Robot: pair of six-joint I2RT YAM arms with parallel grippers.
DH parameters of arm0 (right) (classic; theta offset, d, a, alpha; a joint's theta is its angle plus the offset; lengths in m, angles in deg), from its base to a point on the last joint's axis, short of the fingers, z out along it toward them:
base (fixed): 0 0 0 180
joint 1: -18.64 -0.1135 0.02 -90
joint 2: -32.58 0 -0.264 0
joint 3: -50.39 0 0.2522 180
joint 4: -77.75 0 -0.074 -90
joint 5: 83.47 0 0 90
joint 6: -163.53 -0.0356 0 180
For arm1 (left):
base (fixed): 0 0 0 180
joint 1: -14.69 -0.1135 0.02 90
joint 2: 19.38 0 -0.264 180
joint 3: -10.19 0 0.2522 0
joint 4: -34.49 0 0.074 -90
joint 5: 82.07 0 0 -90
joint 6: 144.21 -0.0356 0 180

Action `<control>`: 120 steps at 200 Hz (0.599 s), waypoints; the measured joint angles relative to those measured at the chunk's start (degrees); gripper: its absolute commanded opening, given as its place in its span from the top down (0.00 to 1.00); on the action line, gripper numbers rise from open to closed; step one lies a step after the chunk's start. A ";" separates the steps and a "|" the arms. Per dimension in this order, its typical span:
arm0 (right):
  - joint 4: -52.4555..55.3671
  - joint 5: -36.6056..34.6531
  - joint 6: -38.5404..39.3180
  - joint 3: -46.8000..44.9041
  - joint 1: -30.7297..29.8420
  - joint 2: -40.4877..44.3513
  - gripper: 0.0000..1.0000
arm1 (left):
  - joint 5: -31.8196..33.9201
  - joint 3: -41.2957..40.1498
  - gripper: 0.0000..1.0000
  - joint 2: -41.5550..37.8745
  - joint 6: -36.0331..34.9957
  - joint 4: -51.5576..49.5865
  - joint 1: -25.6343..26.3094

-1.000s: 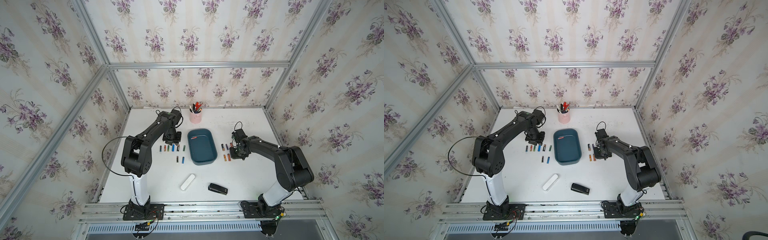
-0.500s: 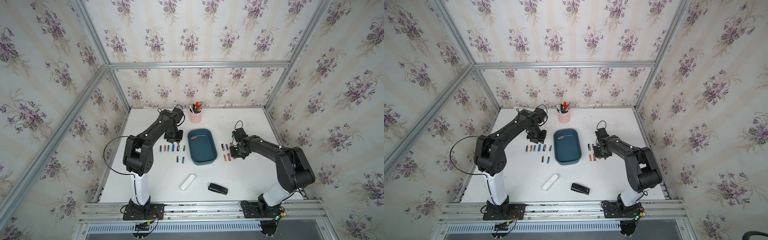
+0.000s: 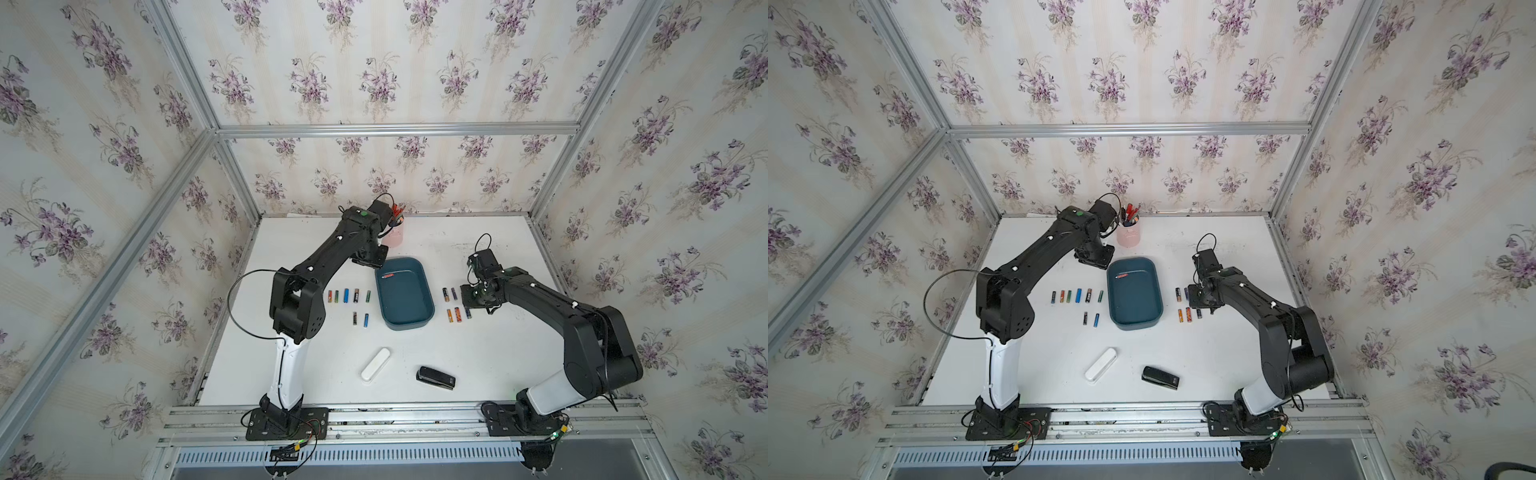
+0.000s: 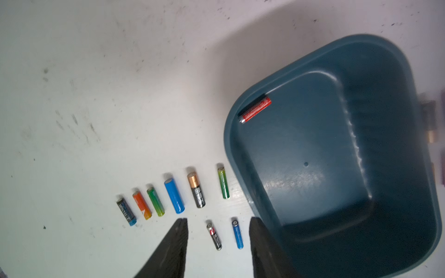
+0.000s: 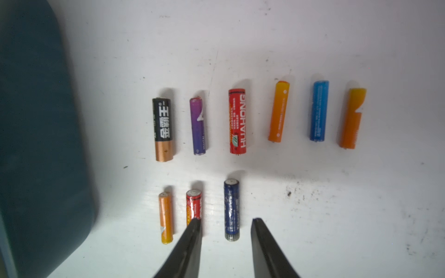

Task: Take the batteries out of the storage box
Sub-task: Place the battery at the center of the board, then pick up the battery from the storage box.

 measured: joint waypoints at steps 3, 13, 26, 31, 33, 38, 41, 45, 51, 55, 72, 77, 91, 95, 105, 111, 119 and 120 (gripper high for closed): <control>0.11 0.04 0.00 0.20 0.00 0.04 0.60 | 0.22 0.68 0.51 0.55 -0.24 0.02 0.26; 0.35 0.20 -0.02 0.76 0.00 0.07 0.60 | 0.98 3.52 0.50 2.91 -1.57 -0.22 1.57; 0.76 0.68 -0.02 1.42 0.00 -0.09 0.60 | 1.49 6.54 0.49 5.64 -3.34 -0.11 3.02; 0.87 1.01 -0.02 1.70 0.00 -0.26 0.60 | 1.68 7.54 0.49 6.67 -3.98 -0.04 3.50; 0.94 1.05 -0.02 1.81 0.00 -0.35 0.60 | 1.68 7.87 0.49 6.97 -4.26 -0.07 3.63; 1.03 1.18 -0.02 2.12 0.00 -0.59 0.60 | 1.68 8.76 0.48 7.93 -4.90 0.02 4.02; 1.14 1.27 -0.02 2.34 0.00 -0.83 0.60 | 1.70 9.16 0.48 8.39 -5.25 0.07 4.22; 1.18 1.25 0.00 2.56 0.00 -1.05 0.60 | 1.66 9.81 0.47 9.16 -5.84 0.07 4.57; 1.29 1.29 0.00 2.97 0.00 -1.51 0.60 | 1.60 10.64 0.46 10.16 -6.38 0.13 4.92; 1.33 1.40 0.00 3.15 0.00 -1.70 0.60 | 1.40 11.13 0.46 10.86 -6.86 0.20 5.07; 1.31 1.62 0.02 3.72 0.00 -2.84 0.60 | 1.29 12.59 0.45 13.40 -8.02 0.28 5.14; 1.29 1.70 0.02 3.67 0.00 -3.10 0.60 | 1.29 12.85 0.46 13.92 -8.37 0.28 5.11; 1.33 2.27 0.00 3.34 0.00 -3.52 0.60 | 1.29 13.35 0.45 15.13 -8.85 0.28 4.92; 1.49 2.40 0.00 3.30 0.00 -3.61 0.60 | 1.29 13.40 0.45 15.30 -8.90 0.31 4.90; 1.57 2.49 0.00 3.34 0.00 -3.93 0.60 | 1.31 13.49 0.46 15.80 -9.27 0.50 4.87; 1.73 2.49 0.00 3.52 0.00 -4.20 0.60 | 1.31 13.51 0.42 16.11 -9.33 0.66 4.92; 1.90 2.49 0.00 3.78 0.00 -4.50 0.60 | 1.31 13.60 0.42 16.59 -9.79 0.90 4.94; 1.95 2.49 0.00 3.85 0.00 -4.55 0.60 | 1.31 13.60 0.41 16.65 -9.86 0.94 4.94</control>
